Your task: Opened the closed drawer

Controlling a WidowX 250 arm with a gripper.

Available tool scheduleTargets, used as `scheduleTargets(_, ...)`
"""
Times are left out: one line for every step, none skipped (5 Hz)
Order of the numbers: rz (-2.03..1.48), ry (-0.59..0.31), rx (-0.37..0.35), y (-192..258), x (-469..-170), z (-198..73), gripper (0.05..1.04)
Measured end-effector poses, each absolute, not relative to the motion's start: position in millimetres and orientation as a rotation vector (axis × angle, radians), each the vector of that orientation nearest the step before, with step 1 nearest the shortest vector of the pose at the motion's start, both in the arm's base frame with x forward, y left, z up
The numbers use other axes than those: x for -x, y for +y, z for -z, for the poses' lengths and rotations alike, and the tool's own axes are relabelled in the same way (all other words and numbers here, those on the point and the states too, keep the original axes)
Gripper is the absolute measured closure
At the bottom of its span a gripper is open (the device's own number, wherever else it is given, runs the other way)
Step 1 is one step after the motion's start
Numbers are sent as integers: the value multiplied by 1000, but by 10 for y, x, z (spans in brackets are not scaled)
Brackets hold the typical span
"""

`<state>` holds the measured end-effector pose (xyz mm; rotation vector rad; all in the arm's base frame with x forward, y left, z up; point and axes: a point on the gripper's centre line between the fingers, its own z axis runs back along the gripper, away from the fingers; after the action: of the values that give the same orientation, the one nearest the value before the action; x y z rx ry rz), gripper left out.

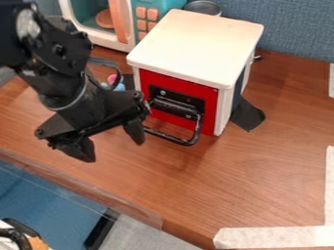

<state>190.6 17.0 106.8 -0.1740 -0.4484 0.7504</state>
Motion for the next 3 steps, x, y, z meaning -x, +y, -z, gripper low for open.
scheduleTargets(-882,-488,186,159,-2049,-976,83)
scheduleTargets(-982,-508,169,117,-2163,-861,83)
scheduleTargets(-1034,-531,156,59,-2303,-797,84)
